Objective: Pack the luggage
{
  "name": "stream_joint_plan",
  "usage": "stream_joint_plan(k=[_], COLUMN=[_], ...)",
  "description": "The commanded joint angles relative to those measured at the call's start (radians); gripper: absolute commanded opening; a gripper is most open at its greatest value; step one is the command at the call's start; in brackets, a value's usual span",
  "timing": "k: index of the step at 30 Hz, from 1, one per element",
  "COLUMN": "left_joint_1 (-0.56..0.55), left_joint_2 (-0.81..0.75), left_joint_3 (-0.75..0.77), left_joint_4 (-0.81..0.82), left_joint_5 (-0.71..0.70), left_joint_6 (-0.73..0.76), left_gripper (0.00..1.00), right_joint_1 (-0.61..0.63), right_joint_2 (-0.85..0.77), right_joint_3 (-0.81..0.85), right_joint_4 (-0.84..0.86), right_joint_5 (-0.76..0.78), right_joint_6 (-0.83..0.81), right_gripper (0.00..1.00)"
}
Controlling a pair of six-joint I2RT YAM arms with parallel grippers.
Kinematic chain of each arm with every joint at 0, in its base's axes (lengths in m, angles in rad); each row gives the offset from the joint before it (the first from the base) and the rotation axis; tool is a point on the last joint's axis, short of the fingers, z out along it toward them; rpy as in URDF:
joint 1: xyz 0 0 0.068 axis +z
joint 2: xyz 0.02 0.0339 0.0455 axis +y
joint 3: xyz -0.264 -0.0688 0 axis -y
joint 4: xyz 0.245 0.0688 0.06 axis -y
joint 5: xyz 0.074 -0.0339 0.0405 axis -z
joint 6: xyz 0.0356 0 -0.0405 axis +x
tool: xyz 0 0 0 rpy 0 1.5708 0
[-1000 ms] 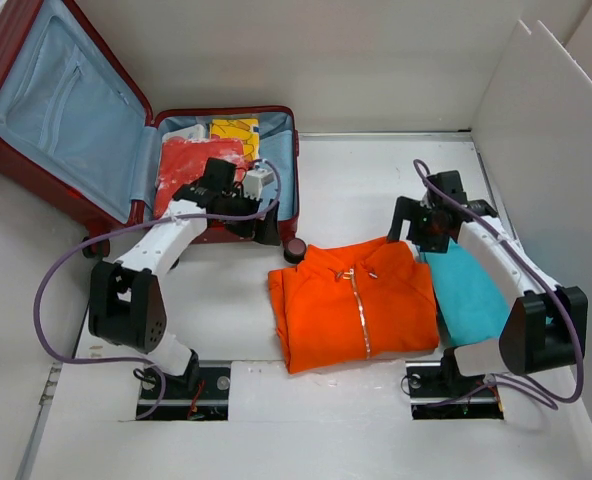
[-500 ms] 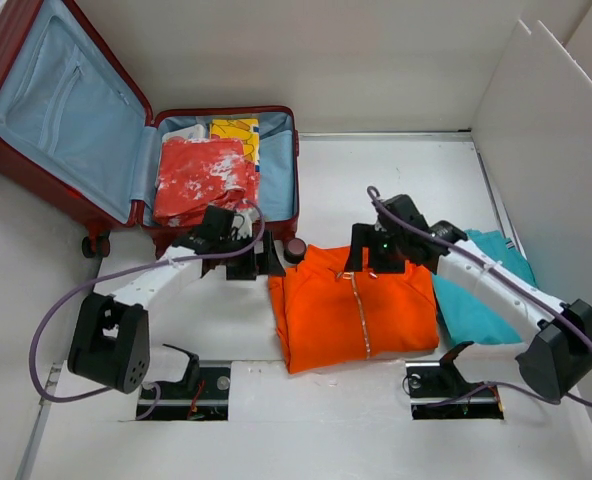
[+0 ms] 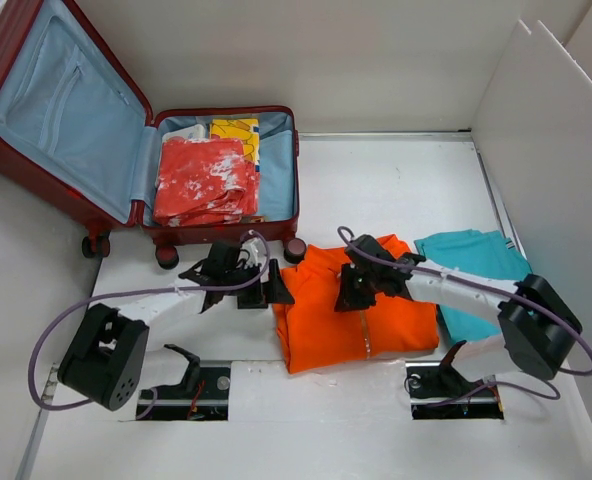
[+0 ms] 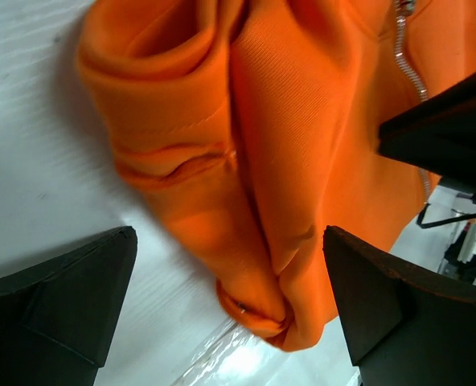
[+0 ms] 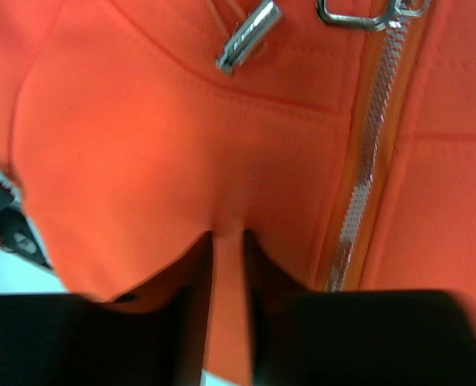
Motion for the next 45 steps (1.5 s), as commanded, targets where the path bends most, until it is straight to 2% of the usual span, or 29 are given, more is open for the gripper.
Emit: stream_joint_plan(k=[1,7,15,17,19,20,21,23,24,28,30,34,40,45], left_joint_1=[-0.020,-0.029,-0.038,-0.047,-0.047,-0.047,-0.047,-0.047,-0.047,-0.047,-0.047,-0.047,-0.086,-0.164], left_joint_2=[0.051,0.093,0.212,0.223,0.234,0.234,0.234,0.234,0.234,0.205,0.191,0.202,0.272,0.291], left_joint_3=[0.000,-0.039,-0.039,-0.039,-0.050,-0.059,-0.068,-0.068,-0.054,0.050,0.163,0.350,0.608,0.774], left_joint_4=[0.175,0.281,0.347,0.356,0.399,0.417,0.440,0.445,0.421,0.245,0.076,-0.151,-0.420,-0.506], left_joint_5=[0.045,0.083,0.106,0.106,0.106,0.106,0.106,0.106,0.093,0.064,0.018,-0.022,-0.061,-0.194], left_joint_6=[-0.026,-0.069,-0.087,-0.087,-0.099,-0.099,-0.110,-0.110,-0.098,0.071,0.227,0.420,0.585,0.678], left_gripper=[1.00,1.00,1.00,0.96,0.81,0.58,0.45,0.10,0.00,0.00,0.00,0.00,0.00,0.00], right_joint_1=[0.015,0.063,0.081,0.081,0.081,0.081,0.081,0.081,0.081,0.060,0.060,0.060,0.021,-0.058], right_joint_2=[0.044,0.136,0.150,0.150,0.150,0.150,0.150,0.150,0.129,0.035,-0.019,-0.148,-0.365,-0.549], right_joint_3=[-0.014,-0.015,-0.014,-0.025,-0.025,-0.025,-0.025,-0.036,-0.036,-0.064,-0.064,0.025,0.122,0.133], right_joint_4=[0.163,0.264,0.344,0.379,0.379,0.379,0.379,0.379,0.379,0.347,0.278,-0.034,-0.283,-0.363], right_joint_5=[-0.035,-0.075,-0.094,-0.106,-0.106,-0.106,-0.106,-0.106,-0.106,-0.079,-0.020,0.122,0.279,0.308], right_joint_6=[0.050,0.080,0.112,0.122,0.123,0.123,0.123,0.123,0.123,0.123,0.123,0.066,0.044,0.044], right_gripper=[0.20,0.14,0.06,0.04,0.04,0.04,0.04,0.04,0.04,0.04,0.05,0.07,0.10,0.11])
